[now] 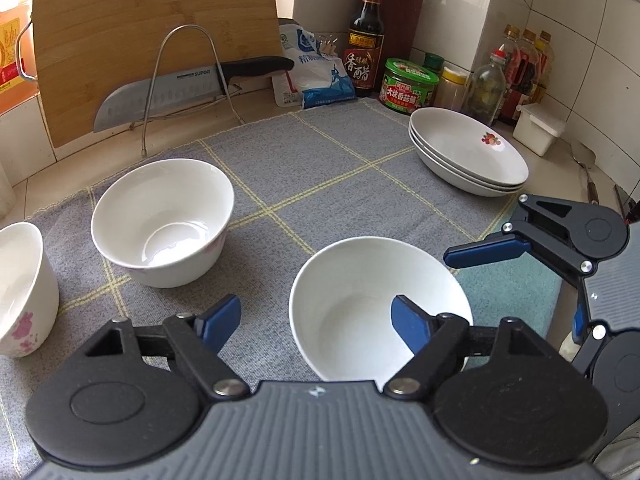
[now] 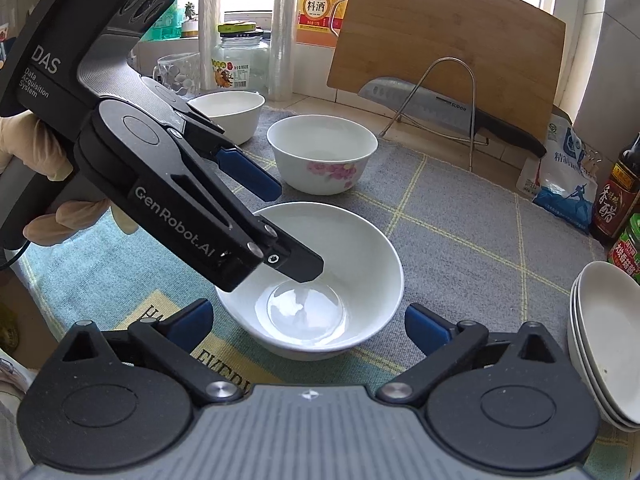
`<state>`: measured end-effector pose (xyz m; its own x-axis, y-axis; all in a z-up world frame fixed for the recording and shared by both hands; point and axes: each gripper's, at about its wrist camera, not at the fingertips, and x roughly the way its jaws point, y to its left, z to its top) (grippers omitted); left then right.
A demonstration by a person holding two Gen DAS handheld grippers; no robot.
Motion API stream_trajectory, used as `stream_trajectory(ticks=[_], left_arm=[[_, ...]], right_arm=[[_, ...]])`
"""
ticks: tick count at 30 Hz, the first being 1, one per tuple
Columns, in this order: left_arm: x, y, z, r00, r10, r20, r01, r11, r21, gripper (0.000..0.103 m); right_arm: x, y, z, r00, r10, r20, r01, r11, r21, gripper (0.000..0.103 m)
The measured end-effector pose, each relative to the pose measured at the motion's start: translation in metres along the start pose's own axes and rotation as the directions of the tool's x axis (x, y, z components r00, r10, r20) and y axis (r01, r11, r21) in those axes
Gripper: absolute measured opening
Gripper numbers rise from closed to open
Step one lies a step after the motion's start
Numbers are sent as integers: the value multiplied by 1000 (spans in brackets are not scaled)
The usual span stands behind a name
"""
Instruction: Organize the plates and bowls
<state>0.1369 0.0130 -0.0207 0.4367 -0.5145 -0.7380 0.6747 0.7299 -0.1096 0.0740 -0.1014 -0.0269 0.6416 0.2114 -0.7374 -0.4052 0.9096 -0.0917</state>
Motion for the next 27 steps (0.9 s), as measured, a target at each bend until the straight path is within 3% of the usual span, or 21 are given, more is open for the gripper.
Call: stream_trajectory(ticks=[4,13,27], left_arm=[[-17,5,-2,998,50,47,-49,998,-24,91],[-35,19,-13,977,200,78,-194,978,-76,93],[-19,41,-15,936,340,94,-325,934,-148,93]], right_arm=[[-7,0,1,1000,1,8,-1,1000,0,103],[-18,-6,8,1000,2,15,-2,1000,10,103],[0,-33,44,999,34,-12,-34,999,-1,103]])
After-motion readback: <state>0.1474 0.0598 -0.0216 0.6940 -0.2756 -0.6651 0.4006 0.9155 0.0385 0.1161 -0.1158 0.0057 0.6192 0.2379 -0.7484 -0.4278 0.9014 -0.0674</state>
